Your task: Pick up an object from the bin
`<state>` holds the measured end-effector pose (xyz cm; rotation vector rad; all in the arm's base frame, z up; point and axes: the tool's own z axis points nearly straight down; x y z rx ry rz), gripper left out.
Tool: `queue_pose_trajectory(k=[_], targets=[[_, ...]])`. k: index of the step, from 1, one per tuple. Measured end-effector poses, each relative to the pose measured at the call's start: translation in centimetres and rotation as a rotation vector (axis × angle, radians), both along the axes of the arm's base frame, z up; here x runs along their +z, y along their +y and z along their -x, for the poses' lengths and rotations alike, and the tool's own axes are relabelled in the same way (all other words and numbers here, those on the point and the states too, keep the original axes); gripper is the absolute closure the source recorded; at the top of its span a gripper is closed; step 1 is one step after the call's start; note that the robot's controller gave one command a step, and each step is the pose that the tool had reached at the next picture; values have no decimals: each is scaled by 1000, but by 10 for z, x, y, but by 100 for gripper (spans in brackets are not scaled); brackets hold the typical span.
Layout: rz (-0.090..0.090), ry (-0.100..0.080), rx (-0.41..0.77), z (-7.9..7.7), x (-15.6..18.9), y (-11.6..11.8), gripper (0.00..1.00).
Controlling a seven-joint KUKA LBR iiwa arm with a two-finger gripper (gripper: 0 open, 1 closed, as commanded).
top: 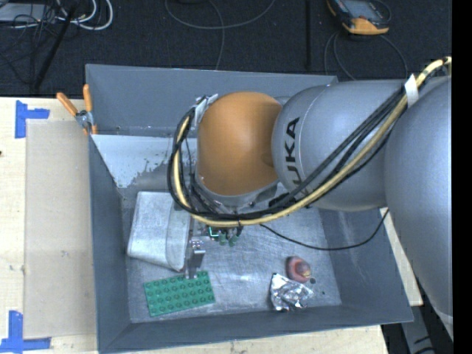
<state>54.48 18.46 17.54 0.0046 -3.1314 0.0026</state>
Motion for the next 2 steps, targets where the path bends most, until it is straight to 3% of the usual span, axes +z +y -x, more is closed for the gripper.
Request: queue_pose_trajectory(k=[1, 2], targets=[[-6, -43, 110, 44, -79, 6, 0], [0, -10, 111, 51, -75, -20, 0]])
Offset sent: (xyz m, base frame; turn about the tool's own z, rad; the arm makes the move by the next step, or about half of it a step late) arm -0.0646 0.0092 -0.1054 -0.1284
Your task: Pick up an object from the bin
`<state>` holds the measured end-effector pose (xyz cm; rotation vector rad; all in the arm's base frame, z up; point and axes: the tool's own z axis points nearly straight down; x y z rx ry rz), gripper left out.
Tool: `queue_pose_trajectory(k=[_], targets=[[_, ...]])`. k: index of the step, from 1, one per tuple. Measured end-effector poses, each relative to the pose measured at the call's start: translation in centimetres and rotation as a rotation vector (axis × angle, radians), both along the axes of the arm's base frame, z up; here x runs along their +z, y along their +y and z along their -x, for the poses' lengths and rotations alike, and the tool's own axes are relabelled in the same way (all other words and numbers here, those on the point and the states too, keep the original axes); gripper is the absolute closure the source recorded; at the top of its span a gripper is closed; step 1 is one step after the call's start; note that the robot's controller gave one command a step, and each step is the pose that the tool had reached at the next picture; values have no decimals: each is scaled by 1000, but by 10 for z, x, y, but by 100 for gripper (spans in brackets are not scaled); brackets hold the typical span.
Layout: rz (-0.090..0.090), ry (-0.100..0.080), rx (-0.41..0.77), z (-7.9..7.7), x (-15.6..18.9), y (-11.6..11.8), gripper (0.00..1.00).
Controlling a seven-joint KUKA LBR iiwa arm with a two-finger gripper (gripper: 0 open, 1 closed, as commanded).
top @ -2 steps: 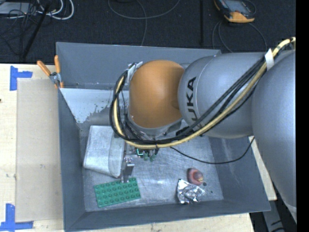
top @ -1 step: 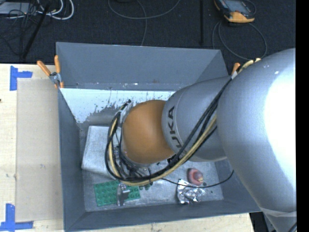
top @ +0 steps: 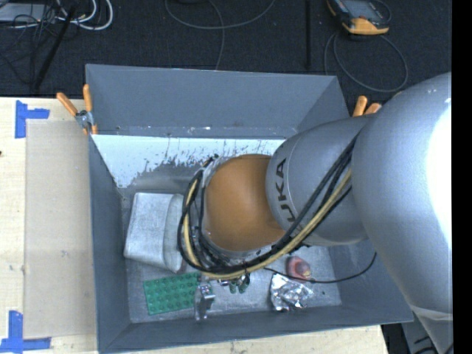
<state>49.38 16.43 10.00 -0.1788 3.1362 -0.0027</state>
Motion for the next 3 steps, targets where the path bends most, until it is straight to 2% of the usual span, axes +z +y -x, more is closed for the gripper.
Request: queue_pose_trajectory(k=[1, 2, 3], targets=[[-1, 4, -12, 10, 6, -4, 0], [-9, -23, -90, 9, -26, -11, 0], [-6, -10, -93, 6, -25, -10, 0]])
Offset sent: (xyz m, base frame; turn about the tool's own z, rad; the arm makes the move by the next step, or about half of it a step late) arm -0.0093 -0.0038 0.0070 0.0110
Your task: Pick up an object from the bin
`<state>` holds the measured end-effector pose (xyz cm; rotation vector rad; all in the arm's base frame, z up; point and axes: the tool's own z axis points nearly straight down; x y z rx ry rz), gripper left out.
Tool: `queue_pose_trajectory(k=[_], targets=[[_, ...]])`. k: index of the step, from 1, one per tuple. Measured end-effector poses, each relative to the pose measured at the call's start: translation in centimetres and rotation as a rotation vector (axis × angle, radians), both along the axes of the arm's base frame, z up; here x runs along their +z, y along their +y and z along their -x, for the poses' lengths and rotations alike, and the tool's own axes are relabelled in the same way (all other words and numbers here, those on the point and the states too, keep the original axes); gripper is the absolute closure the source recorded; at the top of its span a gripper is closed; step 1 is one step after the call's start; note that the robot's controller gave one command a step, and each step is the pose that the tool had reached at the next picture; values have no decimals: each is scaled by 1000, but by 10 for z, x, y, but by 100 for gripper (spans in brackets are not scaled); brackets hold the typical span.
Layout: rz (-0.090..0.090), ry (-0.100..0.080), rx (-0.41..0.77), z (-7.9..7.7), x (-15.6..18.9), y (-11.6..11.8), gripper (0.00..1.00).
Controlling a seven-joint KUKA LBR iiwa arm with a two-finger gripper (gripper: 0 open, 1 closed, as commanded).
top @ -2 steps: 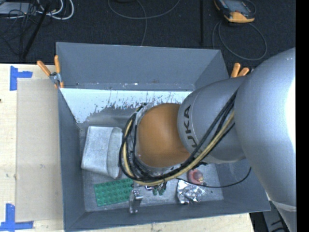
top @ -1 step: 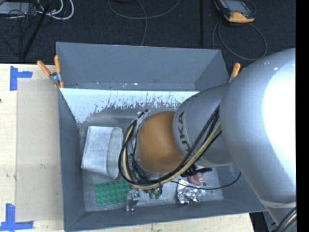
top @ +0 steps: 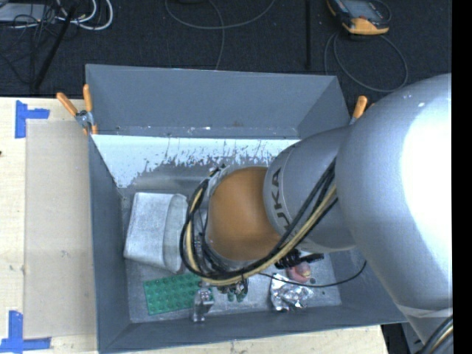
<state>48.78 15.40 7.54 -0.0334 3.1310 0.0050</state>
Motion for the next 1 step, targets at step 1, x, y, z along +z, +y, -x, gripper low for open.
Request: queue_pose_trajectory(k=[1], targets=[[1, 3, -3, 0, 1, 0, 100]])
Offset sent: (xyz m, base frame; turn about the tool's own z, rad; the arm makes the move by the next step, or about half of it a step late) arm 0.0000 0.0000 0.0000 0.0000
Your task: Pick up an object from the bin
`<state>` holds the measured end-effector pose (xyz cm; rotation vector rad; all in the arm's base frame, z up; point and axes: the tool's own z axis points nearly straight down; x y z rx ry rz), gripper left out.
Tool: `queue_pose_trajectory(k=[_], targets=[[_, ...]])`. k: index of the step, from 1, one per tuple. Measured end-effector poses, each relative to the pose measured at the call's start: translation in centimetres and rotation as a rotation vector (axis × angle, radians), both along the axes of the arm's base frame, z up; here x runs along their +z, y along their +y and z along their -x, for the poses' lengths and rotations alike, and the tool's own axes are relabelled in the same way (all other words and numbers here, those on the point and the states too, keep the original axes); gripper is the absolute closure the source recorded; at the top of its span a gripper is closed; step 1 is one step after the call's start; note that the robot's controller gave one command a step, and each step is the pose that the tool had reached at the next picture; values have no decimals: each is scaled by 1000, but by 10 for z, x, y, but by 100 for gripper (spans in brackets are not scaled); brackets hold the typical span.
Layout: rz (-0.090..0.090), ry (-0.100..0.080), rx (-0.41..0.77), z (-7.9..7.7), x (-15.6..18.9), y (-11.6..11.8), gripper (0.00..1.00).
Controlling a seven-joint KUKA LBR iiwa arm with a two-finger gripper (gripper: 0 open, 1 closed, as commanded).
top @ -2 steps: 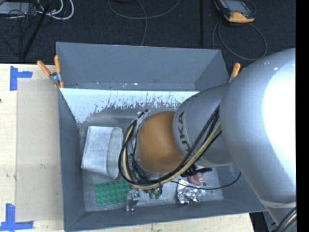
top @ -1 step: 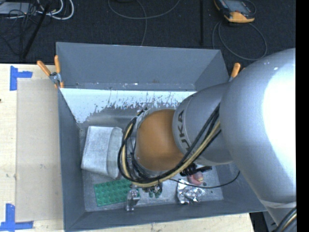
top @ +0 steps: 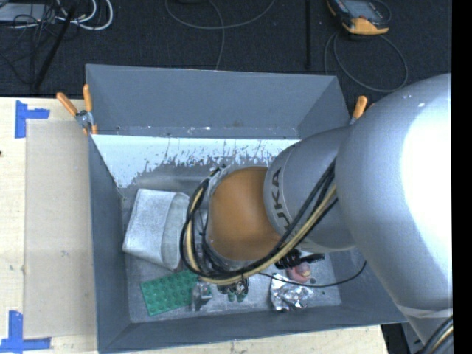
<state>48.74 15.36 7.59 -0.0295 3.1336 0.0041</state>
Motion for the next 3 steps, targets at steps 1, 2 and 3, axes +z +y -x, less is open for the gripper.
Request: queue_pose_trajectory(k=[1, 2, 3], targets=[[2, 9, -5, 0, 10, 0, 100], [2, 7, -9, 0, 39, 0, 100], [2, 9, -13, -1, 47, 0, 100]])
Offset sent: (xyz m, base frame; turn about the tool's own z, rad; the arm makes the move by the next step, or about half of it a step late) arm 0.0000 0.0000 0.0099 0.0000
